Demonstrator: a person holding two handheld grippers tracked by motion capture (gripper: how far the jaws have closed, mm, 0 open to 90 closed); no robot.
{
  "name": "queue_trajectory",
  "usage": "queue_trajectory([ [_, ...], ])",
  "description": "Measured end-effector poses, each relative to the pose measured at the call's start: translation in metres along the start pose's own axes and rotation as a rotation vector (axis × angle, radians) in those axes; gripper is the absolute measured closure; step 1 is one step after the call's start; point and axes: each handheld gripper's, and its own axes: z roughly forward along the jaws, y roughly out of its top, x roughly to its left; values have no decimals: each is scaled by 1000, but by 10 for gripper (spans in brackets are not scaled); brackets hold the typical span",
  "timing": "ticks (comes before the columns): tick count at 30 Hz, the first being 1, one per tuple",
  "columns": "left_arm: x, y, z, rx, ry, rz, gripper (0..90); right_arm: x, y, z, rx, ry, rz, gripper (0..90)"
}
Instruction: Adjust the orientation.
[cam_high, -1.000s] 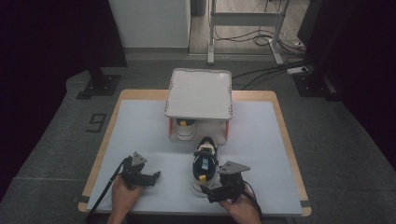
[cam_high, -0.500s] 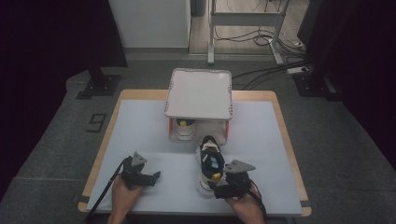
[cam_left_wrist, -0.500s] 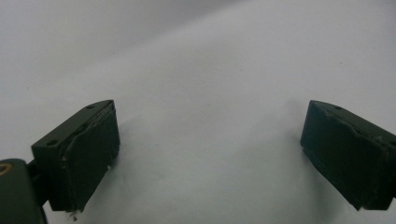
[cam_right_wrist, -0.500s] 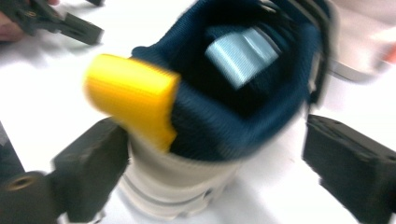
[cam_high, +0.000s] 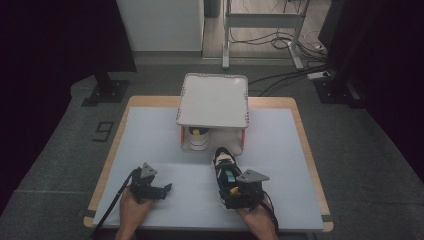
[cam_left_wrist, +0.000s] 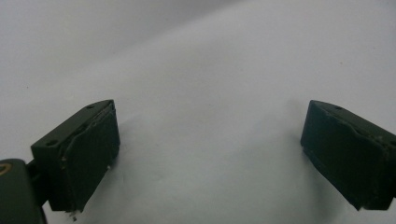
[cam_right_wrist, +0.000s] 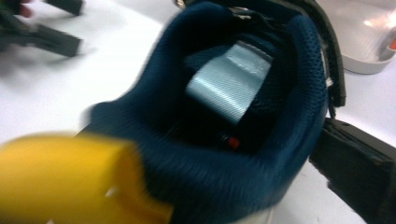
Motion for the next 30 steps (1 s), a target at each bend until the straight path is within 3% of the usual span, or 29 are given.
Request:
queue_trajectory([
  [3, 0, 0, 0, 0, 0, 0, 45, 1, -1, 1, 7, -5, 17, 51],
  [6, 0, 0, 0, -1, 1, 1, 46, 0, 0, -5, 37, -5, 1, 124],
  [10, 0, 0, 0, -1, 0, 0, 46, -13, 0, -15, 67, 18, 8, 154],
  [15, 0, 0, 0, -1, 1, 1, 46, -10, -1, -13, 55, -3, -11, 163],
  [22, 0, 0, 0, -1, 1, 1, 46, -16, -1, -18, 38, 37, 5, 238],
  [30, 0, 0, 0, -1, 1, 0, 46, -18, 8, -40, -34, 14, 12, 243],
])
